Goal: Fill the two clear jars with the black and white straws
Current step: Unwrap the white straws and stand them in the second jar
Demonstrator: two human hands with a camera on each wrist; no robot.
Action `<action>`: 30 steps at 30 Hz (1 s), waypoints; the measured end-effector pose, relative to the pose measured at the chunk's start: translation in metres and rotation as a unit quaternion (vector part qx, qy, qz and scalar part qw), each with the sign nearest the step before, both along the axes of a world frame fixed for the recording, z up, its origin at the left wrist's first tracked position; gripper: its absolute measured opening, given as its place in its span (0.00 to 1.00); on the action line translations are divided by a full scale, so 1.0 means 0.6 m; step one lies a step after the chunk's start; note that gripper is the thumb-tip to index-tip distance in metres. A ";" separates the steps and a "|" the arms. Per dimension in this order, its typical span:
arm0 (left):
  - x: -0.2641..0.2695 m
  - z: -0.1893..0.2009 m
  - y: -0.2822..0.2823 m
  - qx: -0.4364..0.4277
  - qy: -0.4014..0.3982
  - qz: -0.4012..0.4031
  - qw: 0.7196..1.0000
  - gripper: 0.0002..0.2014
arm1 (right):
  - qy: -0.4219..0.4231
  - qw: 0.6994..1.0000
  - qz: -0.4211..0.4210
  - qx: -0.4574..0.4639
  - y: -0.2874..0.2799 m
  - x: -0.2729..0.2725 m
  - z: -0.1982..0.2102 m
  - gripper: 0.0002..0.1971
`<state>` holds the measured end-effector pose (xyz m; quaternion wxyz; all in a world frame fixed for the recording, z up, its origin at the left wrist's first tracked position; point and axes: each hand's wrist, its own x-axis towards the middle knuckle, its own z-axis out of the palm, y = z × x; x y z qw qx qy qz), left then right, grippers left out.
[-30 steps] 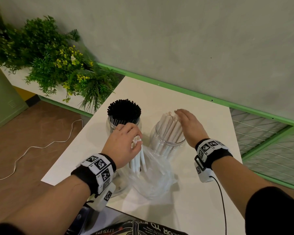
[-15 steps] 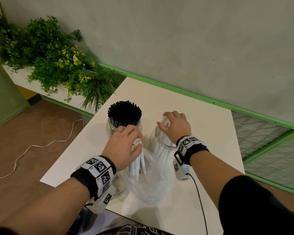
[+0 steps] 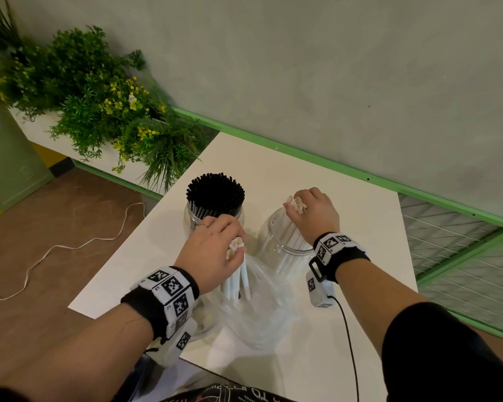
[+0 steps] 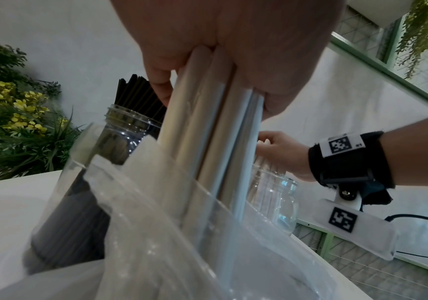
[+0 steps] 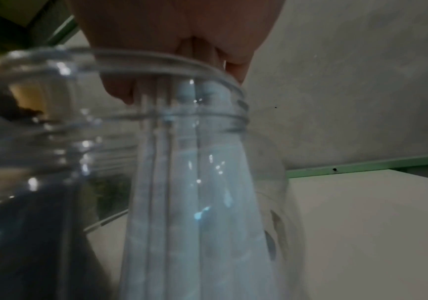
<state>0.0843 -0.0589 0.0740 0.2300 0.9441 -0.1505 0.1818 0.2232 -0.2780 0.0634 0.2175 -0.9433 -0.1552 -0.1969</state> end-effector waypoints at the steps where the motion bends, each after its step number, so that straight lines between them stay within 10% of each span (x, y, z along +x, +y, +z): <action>1: -0.001 0.000 0.000 0.001 0.002 0.002 1.000 0.07 | 0.002 1.000 0.002 0.002 -0.001 0.000 0.001 0.11; 30: -0.003 0.000 0.001 -0.003 0.013 -0.009 1.000 0.08 | 0.170 0.984 -0.003 -0.053 0.002 0.016 0.033 0.23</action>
